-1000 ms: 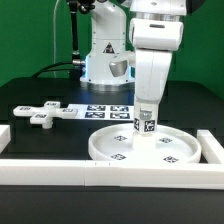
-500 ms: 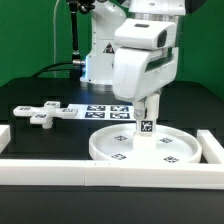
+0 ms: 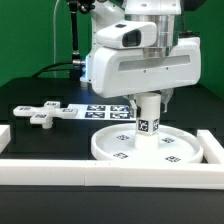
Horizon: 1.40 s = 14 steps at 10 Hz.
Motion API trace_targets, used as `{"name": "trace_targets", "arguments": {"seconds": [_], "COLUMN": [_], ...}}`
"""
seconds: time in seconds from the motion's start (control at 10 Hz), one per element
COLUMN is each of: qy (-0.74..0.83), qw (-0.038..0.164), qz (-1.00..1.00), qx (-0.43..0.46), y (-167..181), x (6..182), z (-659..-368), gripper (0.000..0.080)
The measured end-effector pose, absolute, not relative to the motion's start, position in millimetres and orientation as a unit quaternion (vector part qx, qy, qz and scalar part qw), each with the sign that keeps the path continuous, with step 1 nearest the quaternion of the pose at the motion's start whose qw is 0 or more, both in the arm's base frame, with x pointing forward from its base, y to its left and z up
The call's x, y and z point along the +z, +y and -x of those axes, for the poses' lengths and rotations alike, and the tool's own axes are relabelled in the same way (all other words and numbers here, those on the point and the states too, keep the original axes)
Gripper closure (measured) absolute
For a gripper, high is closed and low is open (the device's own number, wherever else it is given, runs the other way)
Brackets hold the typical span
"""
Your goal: Assemble round table
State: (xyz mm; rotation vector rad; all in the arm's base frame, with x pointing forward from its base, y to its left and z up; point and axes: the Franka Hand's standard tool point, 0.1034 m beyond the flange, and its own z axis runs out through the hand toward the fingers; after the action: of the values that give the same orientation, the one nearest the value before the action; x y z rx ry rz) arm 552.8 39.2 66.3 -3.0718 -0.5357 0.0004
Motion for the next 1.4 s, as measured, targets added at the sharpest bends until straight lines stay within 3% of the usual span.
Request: {"name": "trace_targets", "arguments": {"seconds": [0.7, 1.4], "qy": [0.054, 0.458], "qw": [0.022, 0.061], "qz": [0.998, 0.887], "qx": [-0.004, 0.011], "y": [38.1, 39.1], "x": [65.8, 65.2], "z": [-554.0, -554.0], "gripper": [0.0390, 0.0390]}}
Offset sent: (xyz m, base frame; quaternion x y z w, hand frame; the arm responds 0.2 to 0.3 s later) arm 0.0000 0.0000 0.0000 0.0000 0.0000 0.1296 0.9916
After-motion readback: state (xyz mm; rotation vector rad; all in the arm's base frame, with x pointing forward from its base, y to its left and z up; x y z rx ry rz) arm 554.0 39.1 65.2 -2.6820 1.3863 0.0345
